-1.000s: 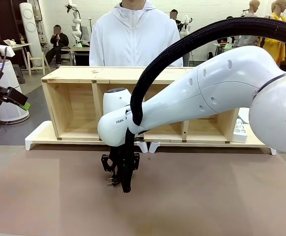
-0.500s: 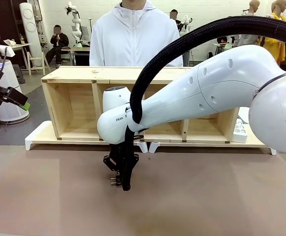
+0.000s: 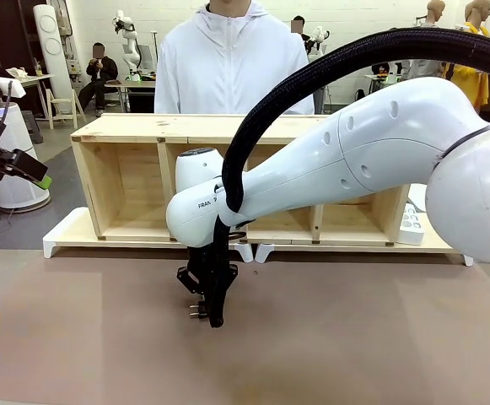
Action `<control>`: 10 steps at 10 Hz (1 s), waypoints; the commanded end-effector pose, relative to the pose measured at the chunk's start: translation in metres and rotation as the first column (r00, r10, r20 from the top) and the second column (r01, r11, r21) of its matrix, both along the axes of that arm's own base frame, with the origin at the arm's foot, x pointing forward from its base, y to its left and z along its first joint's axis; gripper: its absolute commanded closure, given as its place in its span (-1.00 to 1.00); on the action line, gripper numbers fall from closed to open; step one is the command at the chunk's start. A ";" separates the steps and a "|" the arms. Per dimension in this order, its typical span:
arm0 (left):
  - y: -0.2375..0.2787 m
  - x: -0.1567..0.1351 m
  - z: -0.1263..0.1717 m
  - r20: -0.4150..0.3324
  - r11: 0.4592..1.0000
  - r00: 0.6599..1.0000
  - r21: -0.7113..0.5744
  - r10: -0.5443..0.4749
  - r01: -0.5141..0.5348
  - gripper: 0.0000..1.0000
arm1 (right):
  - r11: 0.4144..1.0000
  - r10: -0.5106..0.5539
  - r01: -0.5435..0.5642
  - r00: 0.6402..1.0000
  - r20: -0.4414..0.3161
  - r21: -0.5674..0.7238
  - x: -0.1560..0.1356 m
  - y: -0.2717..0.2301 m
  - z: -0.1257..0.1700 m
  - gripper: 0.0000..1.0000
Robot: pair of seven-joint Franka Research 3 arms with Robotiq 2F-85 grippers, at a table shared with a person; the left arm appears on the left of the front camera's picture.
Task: Perform cable management.
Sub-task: When the cord part of the Power Cable appears at the lower middle area of the table and stops, grasp the cord part of the Power Cable.
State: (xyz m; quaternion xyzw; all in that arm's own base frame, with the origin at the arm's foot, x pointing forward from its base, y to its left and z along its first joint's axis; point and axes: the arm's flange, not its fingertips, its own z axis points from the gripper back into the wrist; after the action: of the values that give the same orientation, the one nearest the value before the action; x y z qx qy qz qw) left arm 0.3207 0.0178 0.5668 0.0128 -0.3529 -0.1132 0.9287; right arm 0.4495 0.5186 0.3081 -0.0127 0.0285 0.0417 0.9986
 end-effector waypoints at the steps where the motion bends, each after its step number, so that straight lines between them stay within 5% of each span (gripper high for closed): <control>1: 0.000 0.002 0.000 0.006 1.000 1.000 -0.002 0.001 -0.001 -1.00 | 0.999 -0.013 0.013 1.000 -0.002 -0.030 -0.002 0.005 -0.008 1.00; 10: 0.000 0.002 0.000 0.006 1.000 1.000 -0.002 0.001 -0.001 -1.00 | 1.000 0.000 0.000 1.000 0.000 -0.001 0.000 0.000 0.000 1.00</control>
State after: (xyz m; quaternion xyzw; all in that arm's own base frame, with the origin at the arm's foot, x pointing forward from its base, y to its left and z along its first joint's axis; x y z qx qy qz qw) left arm 0.3207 0.0178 0.5668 0.0128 -0.3529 -0.1132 0.9287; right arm 0.4495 0.5188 0.3085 -0.0131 0.0277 0.0426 0.9986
